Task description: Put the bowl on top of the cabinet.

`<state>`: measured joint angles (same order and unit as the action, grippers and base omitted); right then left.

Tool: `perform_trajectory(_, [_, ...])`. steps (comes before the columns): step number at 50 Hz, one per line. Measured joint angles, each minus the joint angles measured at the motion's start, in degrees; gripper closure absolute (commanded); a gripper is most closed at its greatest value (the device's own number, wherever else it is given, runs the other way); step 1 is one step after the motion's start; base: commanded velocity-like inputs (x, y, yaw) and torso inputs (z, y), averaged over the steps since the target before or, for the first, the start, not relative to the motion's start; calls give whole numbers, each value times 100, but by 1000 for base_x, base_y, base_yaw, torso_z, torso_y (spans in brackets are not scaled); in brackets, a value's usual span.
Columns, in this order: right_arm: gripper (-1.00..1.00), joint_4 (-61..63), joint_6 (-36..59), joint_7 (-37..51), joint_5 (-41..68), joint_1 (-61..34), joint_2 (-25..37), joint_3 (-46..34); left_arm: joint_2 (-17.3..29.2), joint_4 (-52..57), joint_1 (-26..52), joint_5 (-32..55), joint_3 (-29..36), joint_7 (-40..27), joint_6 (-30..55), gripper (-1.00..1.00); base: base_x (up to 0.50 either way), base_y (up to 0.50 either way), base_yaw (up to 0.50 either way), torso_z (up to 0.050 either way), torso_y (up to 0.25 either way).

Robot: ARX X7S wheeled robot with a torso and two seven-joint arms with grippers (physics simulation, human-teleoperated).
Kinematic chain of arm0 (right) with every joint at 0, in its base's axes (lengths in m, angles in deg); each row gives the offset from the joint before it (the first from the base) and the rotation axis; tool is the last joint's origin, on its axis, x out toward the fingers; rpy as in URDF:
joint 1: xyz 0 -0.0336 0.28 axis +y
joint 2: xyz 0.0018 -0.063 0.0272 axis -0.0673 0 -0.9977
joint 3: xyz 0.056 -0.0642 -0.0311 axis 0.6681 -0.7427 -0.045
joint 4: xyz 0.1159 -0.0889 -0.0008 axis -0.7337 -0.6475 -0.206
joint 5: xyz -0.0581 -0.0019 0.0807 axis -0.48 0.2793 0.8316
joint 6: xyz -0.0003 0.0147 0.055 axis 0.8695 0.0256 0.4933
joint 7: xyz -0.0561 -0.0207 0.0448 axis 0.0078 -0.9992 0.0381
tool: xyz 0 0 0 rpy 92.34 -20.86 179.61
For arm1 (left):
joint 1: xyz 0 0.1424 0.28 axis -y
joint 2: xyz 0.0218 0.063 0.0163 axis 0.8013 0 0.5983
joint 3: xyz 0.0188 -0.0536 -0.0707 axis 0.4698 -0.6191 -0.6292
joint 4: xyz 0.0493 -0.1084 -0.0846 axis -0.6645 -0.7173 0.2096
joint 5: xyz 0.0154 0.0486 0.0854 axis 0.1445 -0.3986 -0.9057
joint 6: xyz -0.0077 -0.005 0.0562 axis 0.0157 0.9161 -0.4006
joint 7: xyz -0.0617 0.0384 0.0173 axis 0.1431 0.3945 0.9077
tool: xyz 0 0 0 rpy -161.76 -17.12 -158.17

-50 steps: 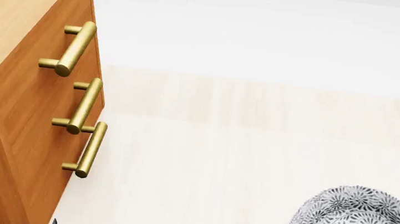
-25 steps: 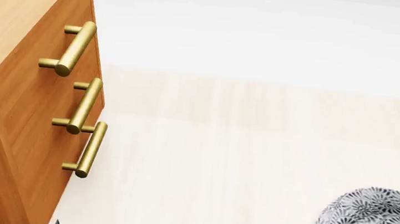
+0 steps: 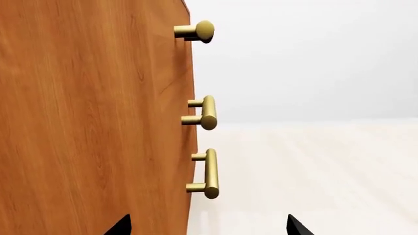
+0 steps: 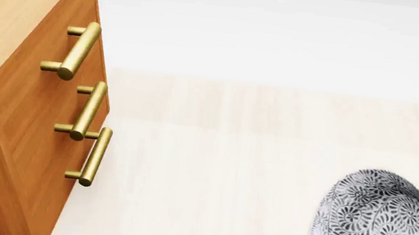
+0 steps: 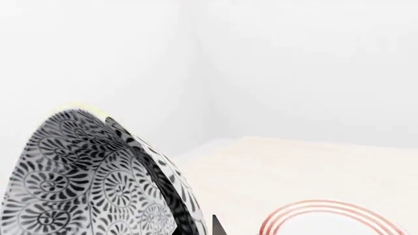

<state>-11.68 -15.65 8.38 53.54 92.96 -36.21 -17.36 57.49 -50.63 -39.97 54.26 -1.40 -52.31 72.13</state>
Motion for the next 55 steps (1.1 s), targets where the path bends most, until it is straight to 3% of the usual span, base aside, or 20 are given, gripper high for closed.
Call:
perform_trajectory(21, [100, 140, 1402, -236, -715, -1081, 319, -750, 138, 312, -149, -17, 85, 2, 36, -100, 0, 0, 0, 0, 0])
perform_trajectory(39, [100, 92, 1597, -1200, -163, -1739, 577, -1073, 197, 418, -200, -24, 91, -41, 28, -100, 0, 0, 0, 0, 1])
perform_trajectory(55, [100, -182, 1466, -2196, 957, -2039, 717, -955, 227, 440, -215, -16, 93, -71, 10, -100, 0, 0, 0, 0, 0])
